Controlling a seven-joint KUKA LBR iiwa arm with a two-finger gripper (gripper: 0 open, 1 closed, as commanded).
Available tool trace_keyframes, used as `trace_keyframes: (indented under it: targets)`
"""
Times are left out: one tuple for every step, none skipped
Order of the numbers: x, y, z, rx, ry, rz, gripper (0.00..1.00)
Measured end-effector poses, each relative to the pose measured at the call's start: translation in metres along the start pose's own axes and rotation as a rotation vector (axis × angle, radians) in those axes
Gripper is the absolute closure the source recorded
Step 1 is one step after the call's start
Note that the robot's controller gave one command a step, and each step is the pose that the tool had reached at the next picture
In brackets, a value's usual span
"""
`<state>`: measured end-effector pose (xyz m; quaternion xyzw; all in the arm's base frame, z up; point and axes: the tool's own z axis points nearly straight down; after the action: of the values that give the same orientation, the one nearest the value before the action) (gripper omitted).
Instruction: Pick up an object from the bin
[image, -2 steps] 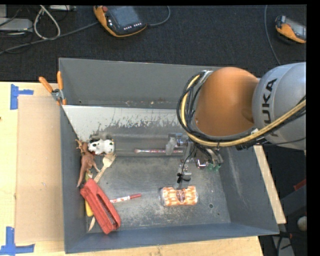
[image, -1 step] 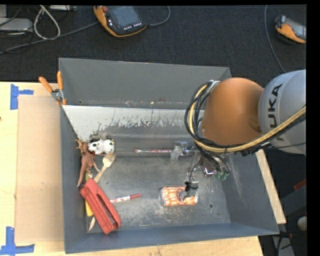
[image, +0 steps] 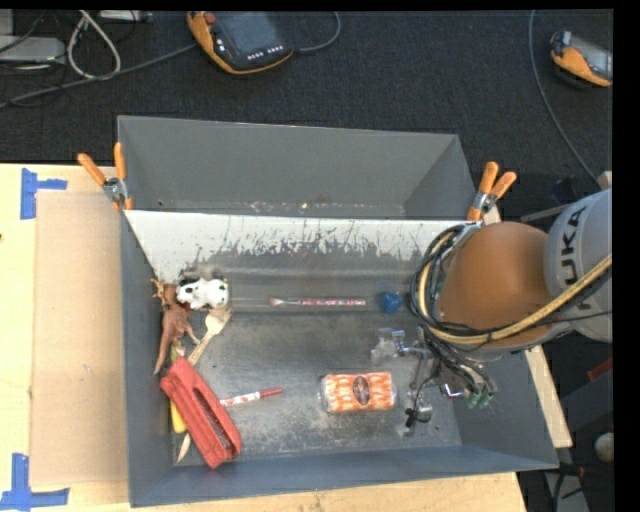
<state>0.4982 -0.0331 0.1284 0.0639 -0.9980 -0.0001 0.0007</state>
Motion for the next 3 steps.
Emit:
trace_keyframes:
  targets:
    - [0.012, -0.045, 0.022, -0.005, -0.007, 0.020, 0.00]
    - [0.003, 0.015, 0.051, -0.008, -0.003, 0.173, 0.00]
    - [0.005, 0.013, 0.051, -0.007, -0.002, 0.184, 0.00]
